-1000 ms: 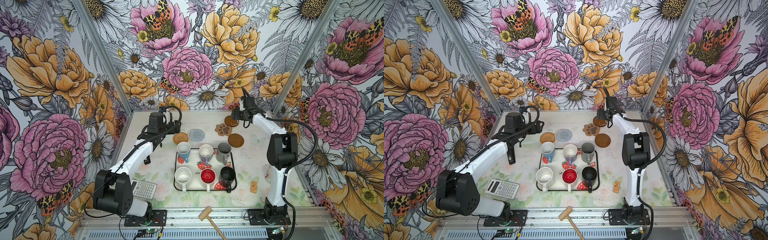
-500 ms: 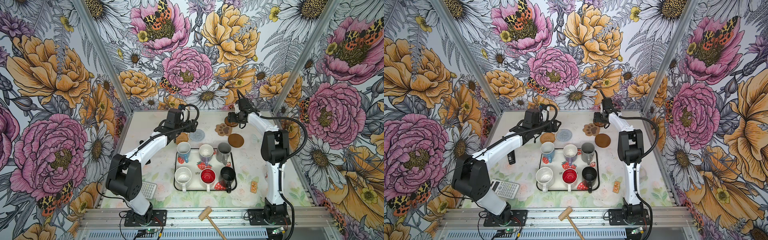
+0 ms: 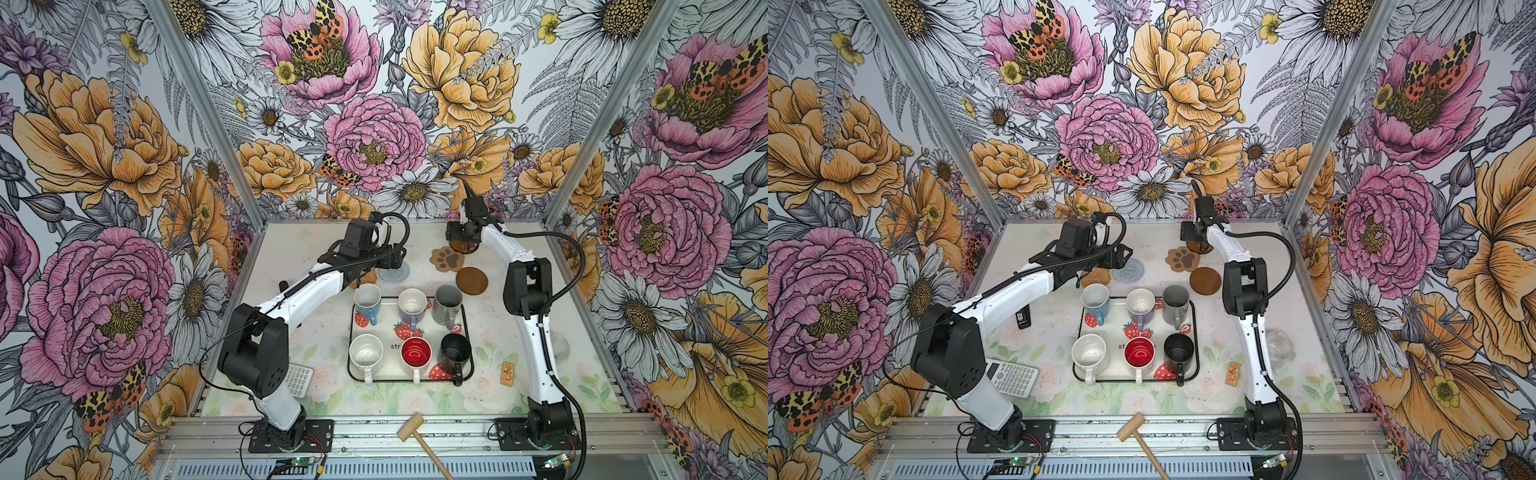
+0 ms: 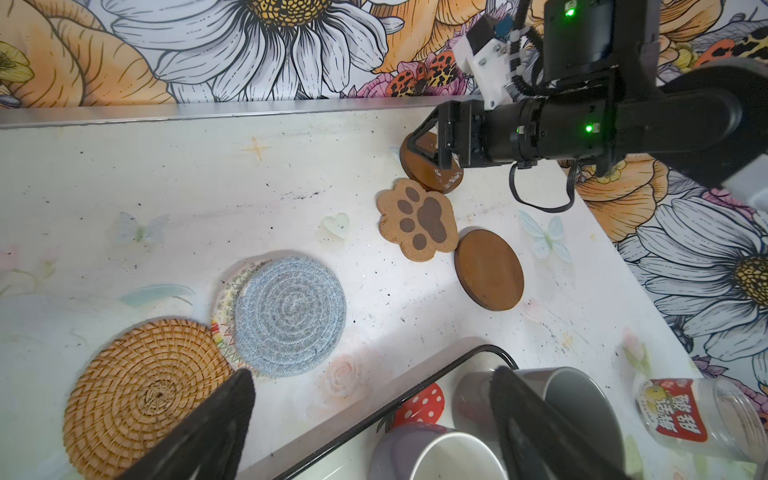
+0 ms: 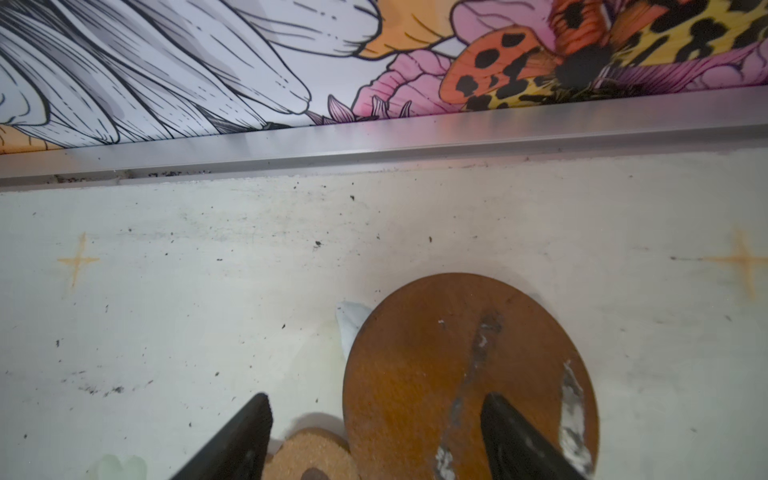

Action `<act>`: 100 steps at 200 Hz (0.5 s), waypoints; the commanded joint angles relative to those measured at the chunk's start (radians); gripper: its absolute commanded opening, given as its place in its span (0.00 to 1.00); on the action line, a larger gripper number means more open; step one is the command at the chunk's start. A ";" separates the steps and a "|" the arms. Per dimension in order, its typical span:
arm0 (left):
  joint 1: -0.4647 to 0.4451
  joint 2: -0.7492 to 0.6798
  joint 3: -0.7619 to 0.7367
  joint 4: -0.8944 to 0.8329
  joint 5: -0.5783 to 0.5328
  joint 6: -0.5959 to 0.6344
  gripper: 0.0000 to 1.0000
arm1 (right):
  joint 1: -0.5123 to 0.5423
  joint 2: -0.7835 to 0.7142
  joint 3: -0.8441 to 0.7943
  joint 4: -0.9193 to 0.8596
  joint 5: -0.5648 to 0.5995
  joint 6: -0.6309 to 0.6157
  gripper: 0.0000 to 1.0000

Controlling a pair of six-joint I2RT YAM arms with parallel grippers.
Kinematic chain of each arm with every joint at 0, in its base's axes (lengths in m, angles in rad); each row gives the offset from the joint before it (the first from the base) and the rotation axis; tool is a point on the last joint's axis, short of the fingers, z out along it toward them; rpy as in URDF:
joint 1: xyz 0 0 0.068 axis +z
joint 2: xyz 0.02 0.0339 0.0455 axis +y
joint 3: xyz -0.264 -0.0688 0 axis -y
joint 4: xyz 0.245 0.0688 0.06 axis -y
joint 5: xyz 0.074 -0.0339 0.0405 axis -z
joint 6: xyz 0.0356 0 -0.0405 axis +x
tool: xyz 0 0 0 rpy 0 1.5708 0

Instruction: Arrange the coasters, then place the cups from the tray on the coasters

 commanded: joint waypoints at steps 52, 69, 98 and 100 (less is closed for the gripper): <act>-0.017 0.021 0.027 -0.012 -0.019 0.004 0.90 | 0.020 0.075 0.117 -0.005 0.140 0.015 0.85; -0.019 0.022 0.026 -0.013 -0.020 0.004 0.90 | 0.020 0.080 0.117 -0.015 0.167 0.009 0.85; -0.020 0.026 0.023 -0.015 -0.022 0.003 0.90 | 0.020 0.088 0.128 -0.029 0.175 0.004 0.86; -0.020 0.026 0.024 -0.016 -0.022 0.002 0.90 | 0.019 0.089 0.129 -0.031 0.175 0.003 0.86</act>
